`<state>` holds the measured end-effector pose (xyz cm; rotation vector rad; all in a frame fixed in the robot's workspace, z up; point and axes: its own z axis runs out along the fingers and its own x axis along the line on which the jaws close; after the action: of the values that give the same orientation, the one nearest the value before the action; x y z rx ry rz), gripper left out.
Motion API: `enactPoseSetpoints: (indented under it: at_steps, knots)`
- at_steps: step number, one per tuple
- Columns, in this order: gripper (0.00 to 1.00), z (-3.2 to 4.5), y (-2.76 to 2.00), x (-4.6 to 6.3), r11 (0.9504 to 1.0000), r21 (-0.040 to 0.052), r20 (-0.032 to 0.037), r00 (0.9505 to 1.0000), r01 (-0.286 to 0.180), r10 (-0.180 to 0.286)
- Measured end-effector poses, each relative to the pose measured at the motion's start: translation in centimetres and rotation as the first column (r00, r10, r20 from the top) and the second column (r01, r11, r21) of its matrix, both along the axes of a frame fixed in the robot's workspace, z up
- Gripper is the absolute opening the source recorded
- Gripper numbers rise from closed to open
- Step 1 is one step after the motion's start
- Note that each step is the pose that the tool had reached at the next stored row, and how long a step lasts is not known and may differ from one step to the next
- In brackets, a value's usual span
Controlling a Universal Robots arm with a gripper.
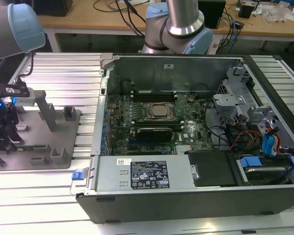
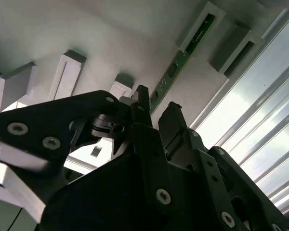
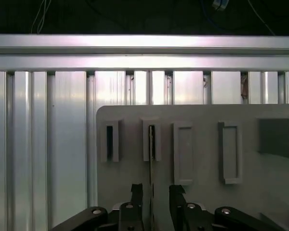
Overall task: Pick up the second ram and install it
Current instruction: 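Pick up the second ram and move it above second insertion slot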
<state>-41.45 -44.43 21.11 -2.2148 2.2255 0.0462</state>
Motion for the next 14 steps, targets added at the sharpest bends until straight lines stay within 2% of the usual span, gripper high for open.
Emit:
enactPoseSetpoints:
  at_steps: [3,11,12,13,14]
  knots:
    - [0.34,-0.61,0.0,-0.08,1.0,-0.0007,0.0,1.0,-0.003,0.003]
    - [0.34,-0.37,0.0,-0.08,1.0,-0.0008,0.0001,1.0,-0.003,0.003]
    - [0.33,-0.37,0.0,-0.08,1.0,-0.0008,0.0001,1.0,-0.003,0.003]
    - [0.25,-0.37,0.0,-0.08,1.0,-0.0008,0.0001,1.0,-0.003,0.003]
    - [0.25,-0.36,0.0,-0.08,1.0,-0.0008,0.0001,1.0,-0.003,0.003]
